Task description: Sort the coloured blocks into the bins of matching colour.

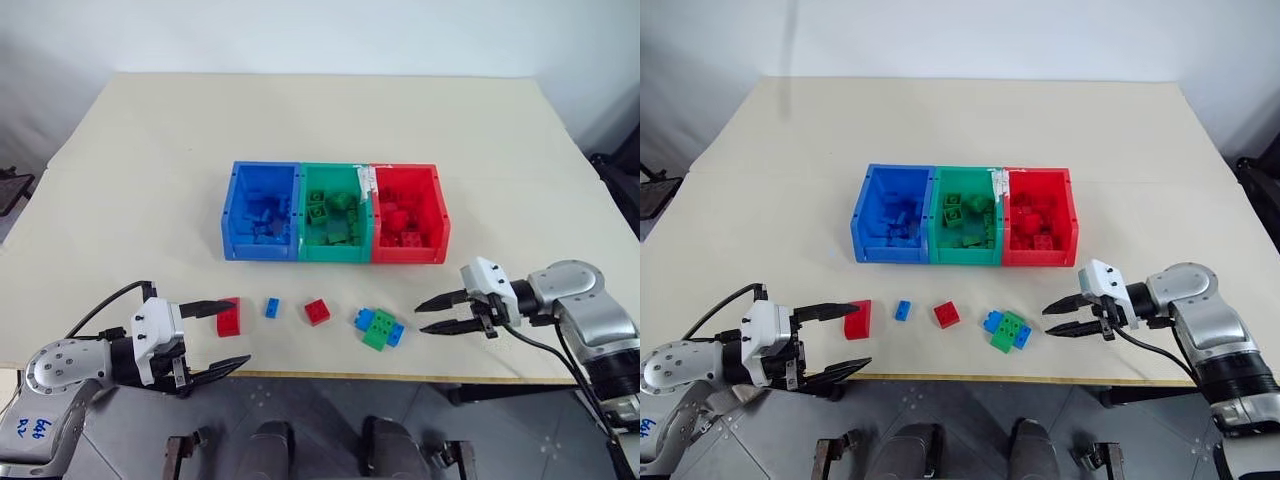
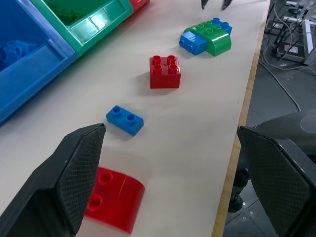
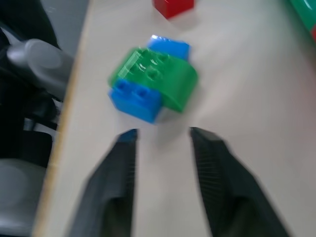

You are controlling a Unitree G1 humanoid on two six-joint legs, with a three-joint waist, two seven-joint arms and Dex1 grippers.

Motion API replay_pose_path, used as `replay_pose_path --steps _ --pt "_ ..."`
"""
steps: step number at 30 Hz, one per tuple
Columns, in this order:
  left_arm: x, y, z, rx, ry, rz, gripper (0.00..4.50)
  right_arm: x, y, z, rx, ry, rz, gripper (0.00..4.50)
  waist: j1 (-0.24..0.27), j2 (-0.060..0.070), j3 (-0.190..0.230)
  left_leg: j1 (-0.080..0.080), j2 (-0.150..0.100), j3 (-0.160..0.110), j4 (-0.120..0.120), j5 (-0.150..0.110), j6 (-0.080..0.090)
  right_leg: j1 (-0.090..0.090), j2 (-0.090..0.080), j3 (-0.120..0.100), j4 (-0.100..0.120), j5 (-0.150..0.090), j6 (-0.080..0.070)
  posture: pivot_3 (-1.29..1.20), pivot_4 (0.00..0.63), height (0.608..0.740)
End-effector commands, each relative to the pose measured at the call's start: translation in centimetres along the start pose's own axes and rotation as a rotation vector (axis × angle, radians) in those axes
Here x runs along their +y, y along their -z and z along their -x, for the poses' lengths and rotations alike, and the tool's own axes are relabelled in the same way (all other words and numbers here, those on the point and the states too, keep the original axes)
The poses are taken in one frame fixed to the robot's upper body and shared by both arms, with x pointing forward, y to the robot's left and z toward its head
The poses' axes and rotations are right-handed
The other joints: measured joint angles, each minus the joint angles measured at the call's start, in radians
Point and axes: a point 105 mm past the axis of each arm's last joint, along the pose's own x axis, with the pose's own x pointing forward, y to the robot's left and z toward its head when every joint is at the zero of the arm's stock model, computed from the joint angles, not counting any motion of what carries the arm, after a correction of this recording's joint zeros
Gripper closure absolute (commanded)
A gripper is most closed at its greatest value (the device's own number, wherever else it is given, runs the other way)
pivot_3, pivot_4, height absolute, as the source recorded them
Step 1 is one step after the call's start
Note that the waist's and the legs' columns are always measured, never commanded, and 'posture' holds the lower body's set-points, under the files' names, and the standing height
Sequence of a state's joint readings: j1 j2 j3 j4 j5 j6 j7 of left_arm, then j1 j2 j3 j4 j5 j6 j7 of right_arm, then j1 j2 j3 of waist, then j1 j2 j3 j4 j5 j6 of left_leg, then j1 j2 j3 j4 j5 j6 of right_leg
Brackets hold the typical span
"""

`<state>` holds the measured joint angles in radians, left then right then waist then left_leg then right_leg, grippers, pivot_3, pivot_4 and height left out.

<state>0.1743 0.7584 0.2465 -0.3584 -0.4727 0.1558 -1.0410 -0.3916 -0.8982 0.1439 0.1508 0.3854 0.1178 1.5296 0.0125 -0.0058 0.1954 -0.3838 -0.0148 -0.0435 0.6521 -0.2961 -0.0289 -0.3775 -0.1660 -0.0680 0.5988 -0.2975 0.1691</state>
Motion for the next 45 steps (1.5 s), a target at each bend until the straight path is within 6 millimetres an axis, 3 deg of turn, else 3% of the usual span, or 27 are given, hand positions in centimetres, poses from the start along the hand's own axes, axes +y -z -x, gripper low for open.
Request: replay_pose_path --steps 1,5,6,16,22,31,38,42,45 --pt "-0.7 -0.9 -0.8 -0.036 0.053 -0.032 0.0 1.3 -0.8 0.1 -0.02 -0.018 -0.003 1.47 0.007 0.0 0.0 0.0 0.0 0.0 0.0 0.0 0.0 0.0 0.0 0.0 0.0 0.0 0.0 0.0 0.15 0.74" --pt "-0.9 -1.1 -1.8 -0.057 0.095 -0.031 0.0 2.2 -0.5 -0.8 -0.036 0.034 -0.012 0.1 0.011 0.0 0.0 0.0 0.0 0.0 0.001 0.0 0.0 0.0 0.0 0.0 0.0 0.0 0.0 0.0 0.15 0.74" --pt "-0.9 -1.1 -2.0 -0.06 0.103 -0.032 0.0 2.5 -0.4 -1.1 -0.037 0.046 -0.023 0.02 0.011 0.0 0.0 0.0 0.0 0.0 0.001 0.0 0.0 0.0 0.0 0.0 0.0 0.0 0.0 0.0 0.15 0.74" --pt "-0.6 -1.5 -3.4 -0.083 0.162 -0.038 0.0 2.7 0.8 -4.1 -0.046 0.278 -0.109 0.02 0.009 0.0 0.0 0.0 0.0 0.0 0.001 0.0 0.0 0.0 0.0 0.0 0.001 0.0 0.0 0.0 0.15 0.74" --pt "-0.3 -1.5 -3.4 -0.081 0.173 -0.042 0.0 2.6 1.0 -4.4 -0.054 0.327 -0.146 0.02 0.009 0.0 0.0 0.0 0.0 0.0 0.001 0.0 0.0 0.0 0.001 0.0 0.001 0.0 0.0 0.0 0.15 0.74" --pt "0.0 -1.6 -3.4 -0.084 0.164 -0.049 0.0 1.8 1.1 -3.8 -0.045 0.34 -0.127 3.07 0.01 -0.001 0.0 0.0 0.0 0.0 0.001 -0.001 0.0 0.0 0.001 0.001 0.001 0.0 0.0 0.0 0.15 0.74" --pt "0.5 -1.6 -3.1 -0.099 0.108 -0.047 0.0 1.5 0.3 -2.8 -0.091 0.314 -0.094 3.09 0.01 0.0 0.0 0.0 0.0 0.0 0.002 0.0 0.0 0.0 0.001 0.001 0.001 0.0 0.0 0.0 0.15 0.74" --pt "1.5 -1.3 -1.9 -0.113 -0.014 -0.024 0.0 0.6 -3.0 -1.2 -0.238 0.28 -0.058 3.09 0.008 0.0 0.0 0.0 0.0 0.0 0.001 0.0 0.0 0.0 0.001 0.001 0.001 0.0 0.0 0.0 0.15 0.74" --pt "2.0 -0.9 -0.3 -0.117 -0.127 0.012 0.0 -0.3 -6.3 -1.7 -0.3 0.216 -0.055 3.09 -0.006 0.0 0.0 0.0 0.002 0.001 0.001 0.0 0.0 0.0 0.002 0.001 0.001 0.0 0.0 0.0 0.15 0.74"
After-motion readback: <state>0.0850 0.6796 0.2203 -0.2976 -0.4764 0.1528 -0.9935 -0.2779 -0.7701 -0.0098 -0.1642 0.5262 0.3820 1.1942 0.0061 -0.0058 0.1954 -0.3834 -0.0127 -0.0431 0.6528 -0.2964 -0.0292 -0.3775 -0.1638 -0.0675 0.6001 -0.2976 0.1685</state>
